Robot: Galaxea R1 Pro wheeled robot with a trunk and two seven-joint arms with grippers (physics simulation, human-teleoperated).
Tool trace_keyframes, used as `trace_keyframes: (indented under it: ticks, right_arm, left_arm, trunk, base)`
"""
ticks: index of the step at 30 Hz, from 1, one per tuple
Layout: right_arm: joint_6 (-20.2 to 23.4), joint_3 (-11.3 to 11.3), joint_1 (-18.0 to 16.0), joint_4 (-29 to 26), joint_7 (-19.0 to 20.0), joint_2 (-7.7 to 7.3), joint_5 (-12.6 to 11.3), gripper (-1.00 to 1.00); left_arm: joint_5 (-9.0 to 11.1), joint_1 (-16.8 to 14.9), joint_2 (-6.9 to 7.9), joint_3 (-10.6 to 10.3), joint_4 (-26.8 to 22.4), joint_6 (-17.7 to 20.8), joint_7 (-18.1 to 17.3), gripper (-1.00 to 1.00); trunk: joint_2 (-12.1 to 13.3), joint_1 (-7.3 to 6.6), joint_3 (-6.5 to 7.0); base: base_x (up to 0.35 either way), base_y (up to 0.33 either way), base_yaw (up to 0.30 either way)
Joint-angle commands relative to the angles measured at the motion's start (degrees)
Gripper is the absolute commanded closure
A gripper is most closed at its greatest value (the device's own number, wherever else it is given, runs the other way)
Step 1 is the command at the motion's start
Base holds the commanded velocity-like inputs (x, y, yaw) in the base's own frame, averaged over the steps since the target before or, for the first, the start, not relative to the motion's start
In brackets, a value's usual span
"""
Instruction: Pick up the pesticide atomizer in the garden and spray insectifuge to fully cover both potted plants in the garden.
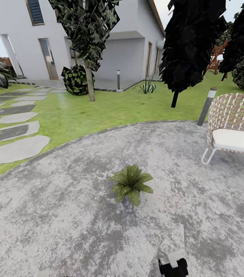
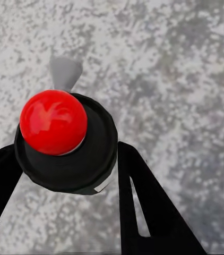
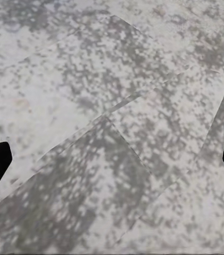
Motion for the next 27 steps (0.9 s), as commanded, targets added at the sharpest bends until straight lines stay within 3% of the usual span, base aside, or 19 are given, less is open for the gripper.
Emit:
trace_keyframes:
  ticks: [1,16,27]
  right_arm:
    - [-0.07,0.34,-0.04,0.09,-0.56,0.02,0.29,-1.00]
    - [-0.06,0.34,-0.08,0.09,-0.56,0.02,-0.01,-1.00]
    - [-0.04,0.34,-0.06,0.09,-0.56,0.02,-0.01,-1.00]
  left_arm:
    - [-0.53,-0.03,-0.03,0.49,0.04,-0.23,-0.26,1.00]
    - [-0.53,-0.03,0.05,0.49,0.04,-0.10,-0.18,1.00]
    - [-0.53,-0.03,0.05,0.57,0.04,-0.01,-0.18,1.00]
  trunk:
    - [-0.02,-0.04,-0.10]
    - [-0.02,-0.04,-0.66]
    - [-0.02,-0.04,-0.66]
  base:
    - [-0.219,0.216,-0.243]
    - [-0.190,0.240,-0.266]
    - [0.021,0.295,-0.297]
